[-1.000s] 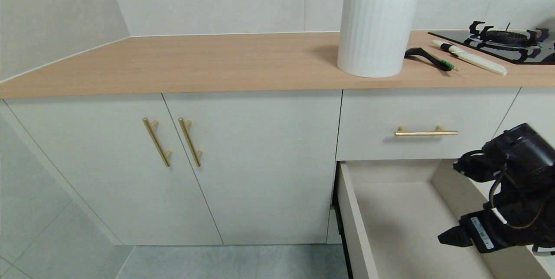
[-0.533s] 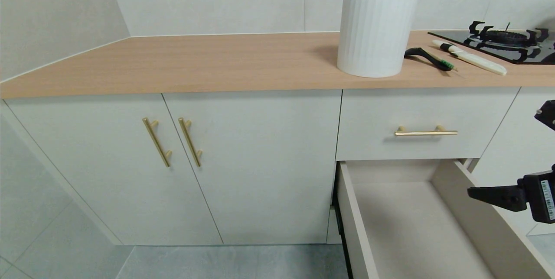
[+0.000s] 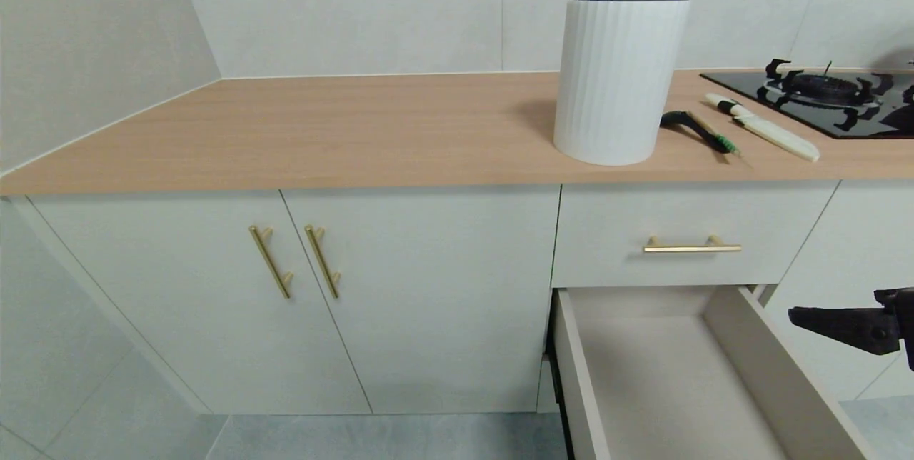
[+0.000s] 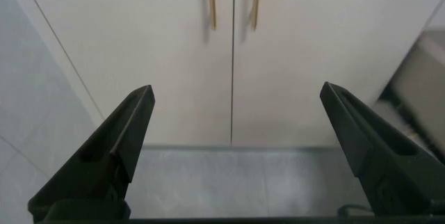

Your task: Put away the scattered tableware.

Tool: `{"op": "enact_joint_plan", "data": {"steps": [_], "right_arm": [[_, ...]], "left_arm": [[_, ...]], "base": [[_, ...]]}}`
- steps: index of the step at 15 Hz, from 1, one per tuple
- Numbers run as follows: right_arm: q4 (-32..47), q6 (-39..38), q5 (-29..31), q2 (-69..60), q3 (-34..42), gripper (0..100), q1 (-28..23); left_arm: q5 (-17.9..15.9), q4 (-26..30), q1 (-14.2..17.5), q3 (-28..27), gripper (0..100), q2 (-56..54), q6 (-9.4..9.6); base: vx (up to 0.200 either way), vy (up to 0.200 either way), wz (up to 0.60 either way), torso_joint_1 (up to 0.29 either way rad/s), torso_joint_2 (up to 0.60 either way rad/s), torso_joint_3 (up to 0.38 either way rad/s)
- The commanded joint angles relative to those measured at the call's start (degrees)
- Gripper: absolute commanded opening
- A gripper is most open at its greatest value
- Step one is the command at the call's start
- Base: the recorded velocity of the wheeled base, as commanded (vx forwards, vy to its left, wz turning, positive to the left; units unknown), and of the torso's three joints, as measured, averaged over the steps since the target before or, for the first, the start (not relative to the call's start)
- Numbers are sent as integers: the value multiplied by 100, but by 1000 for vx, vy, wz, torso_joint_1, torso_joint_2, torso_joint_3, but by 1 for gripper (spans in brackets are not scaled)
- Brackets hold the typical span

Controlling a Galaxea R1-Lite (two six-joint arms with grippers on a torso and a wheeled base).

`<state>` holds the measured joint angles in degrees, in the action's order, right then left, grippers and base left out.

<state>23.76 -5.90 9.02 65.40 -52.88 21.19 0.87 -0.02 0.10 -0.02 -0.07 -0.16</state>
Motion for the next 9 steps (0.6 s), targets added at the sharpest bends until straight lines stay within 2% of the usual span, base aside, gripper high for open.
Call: {"op": "enact_joint_plan", "data": {"steps": [1,9], "right_arm": [[6,1,3,8,24,100,-1],[-161,54,3,25,24,100,-1]], "left_arm": [[1,2,8,2,100,7,-2],[1,2,8,2,100,7,-2]], "base": [[0,0,0,119,-515,-300],[0,0,0,165,-438,-278]]}}
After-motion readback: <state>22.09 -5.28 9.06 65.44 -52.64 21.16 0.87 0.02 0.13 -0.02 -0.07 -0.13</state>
